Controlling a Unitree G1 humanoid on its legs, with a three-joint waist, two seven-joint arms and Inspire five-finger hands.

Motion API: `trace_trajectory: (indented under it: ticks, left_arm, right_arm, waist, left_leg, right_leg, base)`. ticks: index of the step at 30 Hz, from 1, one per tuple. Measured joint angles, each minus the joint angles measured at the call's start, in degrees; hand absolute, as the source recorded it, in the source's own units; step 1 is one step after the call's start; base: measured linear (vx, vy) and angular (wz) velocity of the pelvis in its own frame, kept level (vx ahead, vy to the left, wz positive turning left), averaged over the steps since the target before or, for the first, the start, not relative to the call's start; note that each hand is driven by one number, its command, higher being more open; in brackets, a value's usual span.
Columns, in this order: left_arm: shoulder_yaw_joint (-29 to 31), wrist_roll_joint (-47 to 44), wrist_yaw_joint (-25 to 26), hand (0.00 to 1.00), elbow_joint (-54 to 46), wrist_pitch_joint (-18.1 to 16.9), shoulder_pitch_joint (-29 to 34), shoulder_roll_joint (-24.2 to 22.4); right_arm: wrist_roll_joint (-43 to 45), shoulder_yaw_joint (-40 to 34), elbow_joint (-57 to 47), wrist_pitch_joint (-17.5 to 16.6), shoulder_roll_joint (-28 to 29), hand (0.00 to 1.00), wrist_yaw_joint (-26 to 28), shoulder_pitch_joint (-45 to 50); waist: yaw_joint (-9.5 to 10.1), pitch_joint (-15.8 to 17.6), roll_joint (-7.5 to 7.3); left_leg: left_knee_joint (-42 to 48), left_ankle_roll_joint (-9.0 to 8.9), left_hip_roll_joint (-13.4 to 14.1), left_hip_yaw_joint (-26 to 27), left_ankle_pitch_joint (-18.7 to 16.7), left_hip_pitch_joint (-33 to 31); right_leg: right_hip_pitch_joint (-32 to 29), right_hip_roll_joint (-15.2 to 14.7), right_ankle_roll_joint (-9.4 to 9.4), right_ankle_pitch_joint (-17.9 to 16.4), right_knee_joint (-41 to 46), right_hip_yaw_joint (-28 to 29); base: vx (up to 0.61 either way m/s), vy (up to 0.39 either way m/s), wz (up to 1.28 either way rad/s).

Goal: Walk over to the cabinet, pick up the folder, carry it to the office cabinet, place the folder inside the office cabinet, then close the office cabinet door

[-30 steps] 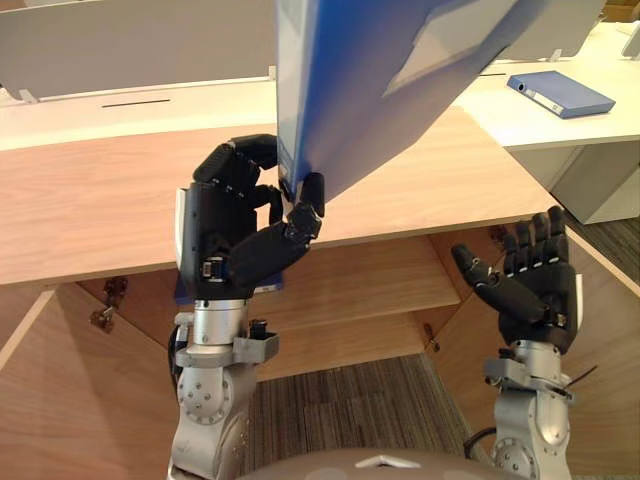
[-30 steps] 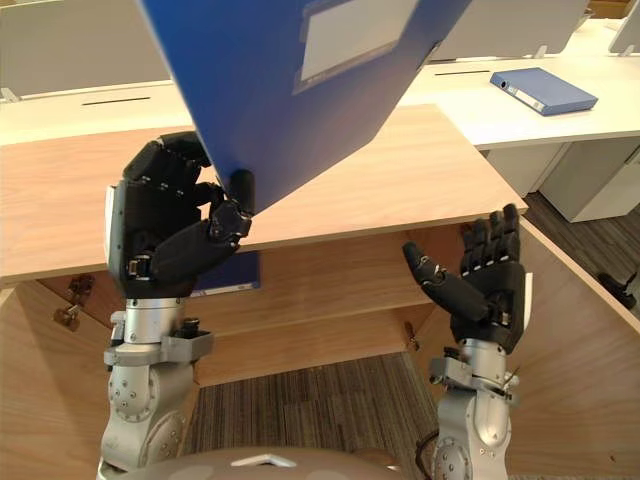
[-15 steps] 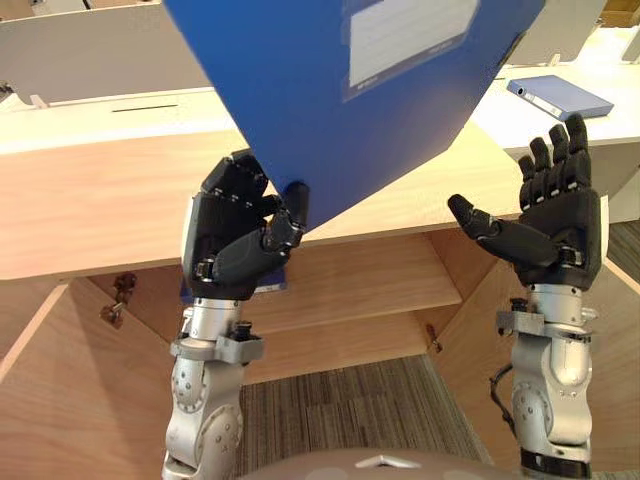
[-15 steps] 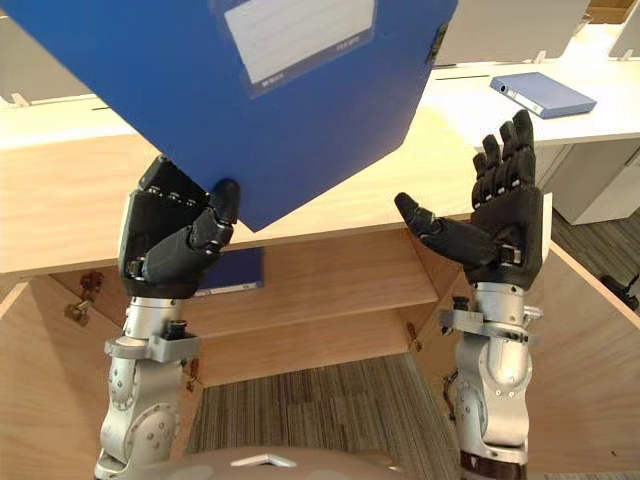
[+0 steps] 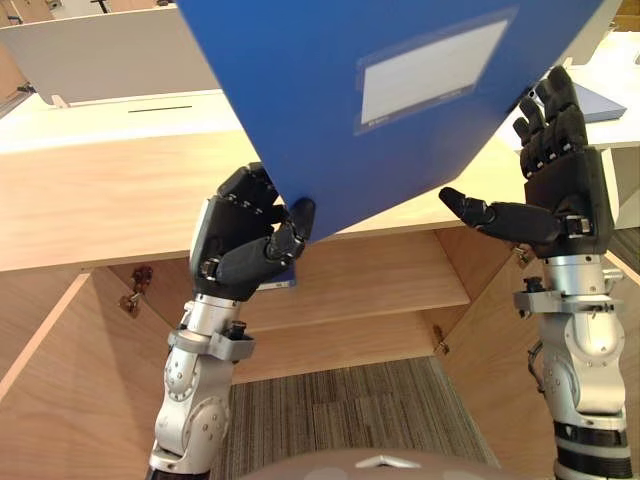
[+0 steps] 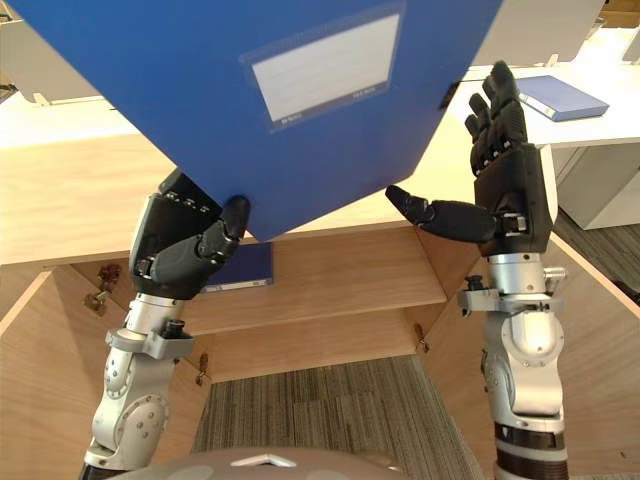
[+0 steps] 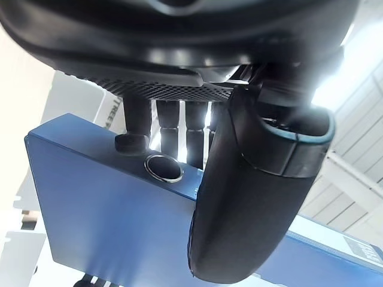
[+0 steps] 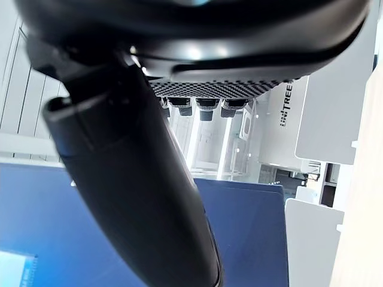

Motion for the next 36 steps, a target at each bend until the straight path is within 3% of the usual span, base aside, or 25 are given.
trace_trajectory:
  ticks: [7,8,20,21,26,36]
  left_arm:
    - [-1.9,-1.8,-2.3,0.0,4.5,0.5,-3.0,4.6]
    - [-2.1,-1.9,-2.5,0.0,4.6,0.9,-3.2,5.0]
    - [-1.8,-4.0,-1.6,0.0,9.4,1.2,-4.2,7.0]
    - [-1.5,-4.3,-1.2,1.0,9.7,0.9,-4.2,7.1]
    - [-1.2,-3.1,-0.3,1.0,10.4,0.3,-4.2,7.0]
    - [0.9,2.6,1.7,1.0,11.1,0.2,-3.9,1.6]
  right_arm:
    - [0.1,4.8,5.8,0.1,-7.8,1.0,3.2,-4.5]
    - [0.1,5.3,6.2,0.1,-8.5,0.0,3.6,-4.8]
    - [2.4,11.1,12.4,0.8,-18.5,0.0,7.9,-8.2]
    - [2.4,11.3,12.4,0.8,-18.6,0.0,8.5,-8.2]
    - [1.9,12.2,12.4,1.0,-18.1,0.0,9.1,-8.2]
    - [-2.4,10.5,12.1,1.4,-5.5,0.0,5.7,-8.2]
  waist:
    - [-0.32,-0.4,-0.58]
    - [-0.33,-0.5,-0.69]
    - [-0.35,-0.6,-0.73]
    - [-0.36,-0.6,-0.73]
    - [-0.31,-0.6,-0.75]
    - [-0.06,-0.7,-0.62]
  left_leg:
    - [-0.2,0.07,-0.3,0.1,0.2,-0.5]
    - [-0.2,0.08,-0.3,0.1,0.2,-0.7]
    - [-1.8,0.7,-1.1,-0.1,1.3,-0.8]
    - [-1.8,0.71,-1.1,-0.1,1.3,-0.9]
    - [-2.0,0.64,-1.2,-0.5,1.7,-1.2]
    - [-3.0,0.58,-1.1,-1.0,3.0,-1.7]
  right_leg:
    - [-0.1,-0.2,-0.01,0.7,-0.9,0.0]
    - [-0.3,-0.2,-0.04,1.0,-1.3,0.0]
    - [-0.7,-0.8,0.07,1.9,-1.8,-0.3]
    - [-0.7,-0.9,0.08,1.9,-1.8,-0.3]
    - [-0.9,-0.9,0.13,2.1,-2.1,-0.5]
    - [-1.5,-0.7,-0.05,2.5,-2.2,-1.1]
  base:
    - [0.0,0.0,0.0]
    - [0.0,0.0,0.0]
    - [0.0,-0.001,0.01]
    - [0.0,0.0,0.0]
    - [-0.02,-0.016,0.03]
    - [-0.01,-0.016,0.02]
